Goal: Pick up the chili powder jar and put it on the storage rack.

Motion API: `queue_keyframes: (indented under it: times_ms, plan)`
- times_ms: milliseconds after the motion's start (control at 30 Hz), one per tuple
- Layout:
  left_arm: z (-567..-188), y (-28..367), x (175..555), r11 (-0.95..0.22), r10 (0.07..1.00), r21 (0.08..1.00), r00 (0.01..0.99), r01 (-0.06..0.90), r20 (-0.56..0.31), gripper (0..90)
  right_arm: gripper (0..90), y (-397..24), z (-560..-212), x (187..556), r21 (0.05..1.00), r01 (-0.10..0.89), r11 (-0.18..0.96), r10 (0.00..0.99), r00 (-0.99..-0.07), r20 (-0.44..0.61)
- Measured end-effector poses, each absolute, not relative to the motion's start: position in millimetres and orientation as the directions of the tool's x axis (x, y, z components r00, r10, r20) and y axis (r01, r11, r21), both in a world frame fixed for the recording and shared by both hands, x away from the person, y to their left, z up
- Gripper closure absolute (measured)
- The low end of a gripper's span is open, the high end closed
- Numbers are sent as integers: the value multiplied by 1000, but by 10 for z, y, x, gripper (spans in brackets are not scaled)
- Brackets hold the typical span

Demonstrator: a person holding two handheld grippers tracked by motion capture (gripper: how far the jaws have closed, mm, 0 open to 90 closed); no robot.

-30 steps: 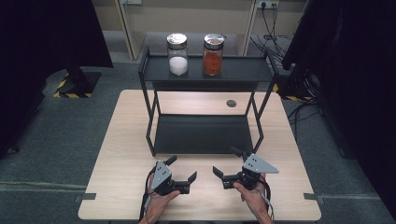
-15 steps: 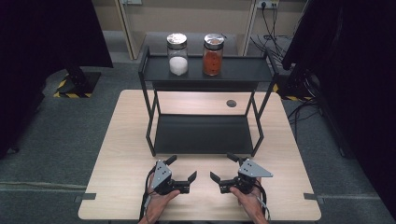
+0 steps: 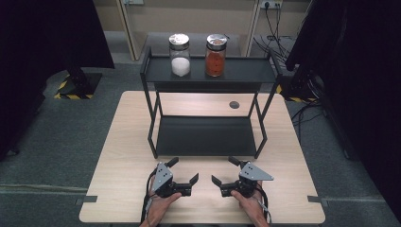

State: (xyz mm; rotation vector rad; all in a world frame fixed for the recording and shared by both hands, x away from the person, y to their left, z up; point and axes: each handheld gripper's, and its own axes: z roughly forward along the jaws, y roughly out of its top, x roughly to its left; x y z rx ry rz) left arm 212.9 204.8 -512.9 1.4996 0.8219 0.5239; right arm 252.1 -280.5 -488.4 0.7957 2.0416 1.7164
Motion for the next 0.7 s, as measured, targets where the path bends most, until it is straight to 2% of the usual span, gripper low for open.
queue_keyframes:
  times_ms: [700]
  plan:
    - [-5132, 2044, 2127, 43, 755, 981, 637, 188, -155, 11, 4, -2830, -4892, 2523, 976, 195, 97, 632, -769, 91]
